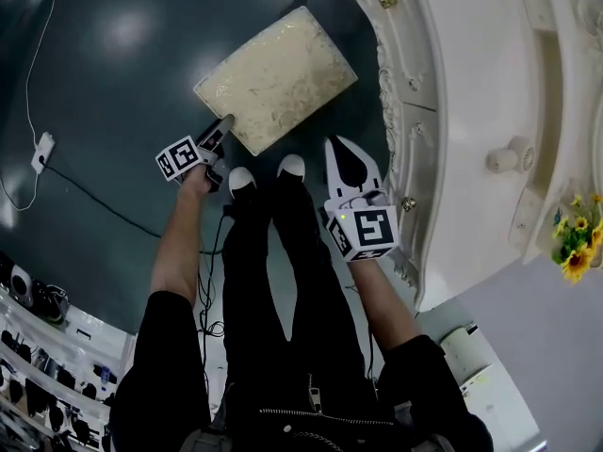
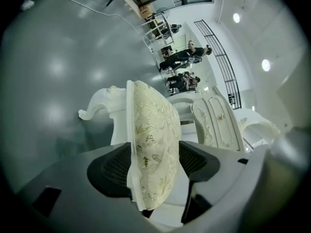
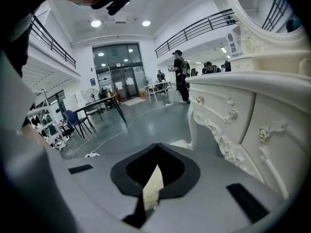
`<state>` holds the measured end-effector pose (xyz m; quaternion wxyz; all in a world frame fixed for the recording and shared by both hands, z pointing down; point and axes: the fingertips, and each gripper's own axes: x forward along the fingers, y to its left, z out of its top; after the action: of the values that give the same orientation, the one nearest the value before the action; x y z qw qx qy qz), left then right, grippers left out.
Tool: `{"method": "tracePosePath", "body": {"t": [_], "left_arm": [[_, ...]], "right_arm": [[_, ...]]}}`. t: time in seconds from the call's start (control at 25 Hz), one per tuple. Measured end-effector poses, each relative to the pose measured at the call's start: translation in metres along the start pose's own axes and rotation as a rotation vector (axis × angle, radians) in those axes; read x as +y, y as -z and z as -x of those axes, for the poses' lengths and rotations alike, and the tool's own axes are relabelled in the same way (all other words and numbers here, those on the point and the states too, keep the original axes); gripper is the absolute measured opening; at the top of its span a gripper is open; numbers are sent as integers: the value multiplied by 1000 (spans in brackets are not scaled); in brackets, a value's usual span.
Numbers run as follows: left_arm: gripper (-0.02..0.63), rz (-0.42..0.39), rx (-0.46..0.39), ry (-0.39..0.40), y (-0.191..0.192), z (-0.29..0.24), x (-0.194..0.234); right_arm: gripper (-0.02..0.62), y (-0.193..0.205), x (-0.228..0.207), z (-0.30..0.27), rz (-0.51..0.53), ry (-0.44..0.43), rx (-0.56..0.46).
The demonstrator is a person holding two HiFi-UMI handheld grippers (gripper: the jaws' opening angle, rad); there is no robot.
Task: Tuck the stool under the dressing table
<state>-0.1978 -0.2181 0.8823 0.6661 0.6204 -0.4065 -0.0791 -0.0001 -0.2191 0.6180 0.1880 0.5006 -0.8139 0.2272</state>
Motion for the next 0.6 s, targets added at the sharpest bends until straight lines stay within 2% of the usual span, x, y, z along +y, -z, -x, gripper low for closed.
{"method": "tracePosePath", "body": {"t": [0.28, 0.4, 0.6], "left_arm": [[308, 37, -17, 32, -3, 1, -1], [310, -10, -13, 6, 0, -1, -5], [314, -23, -78, -45, -1, 1, -1]], "right_arm": [[6, 16, -2, -14, -16, -19, 24], [6, 15, -3, -15, -20, -23, 28], [6, 20, -1, -15, -30, -28, 39]]}}
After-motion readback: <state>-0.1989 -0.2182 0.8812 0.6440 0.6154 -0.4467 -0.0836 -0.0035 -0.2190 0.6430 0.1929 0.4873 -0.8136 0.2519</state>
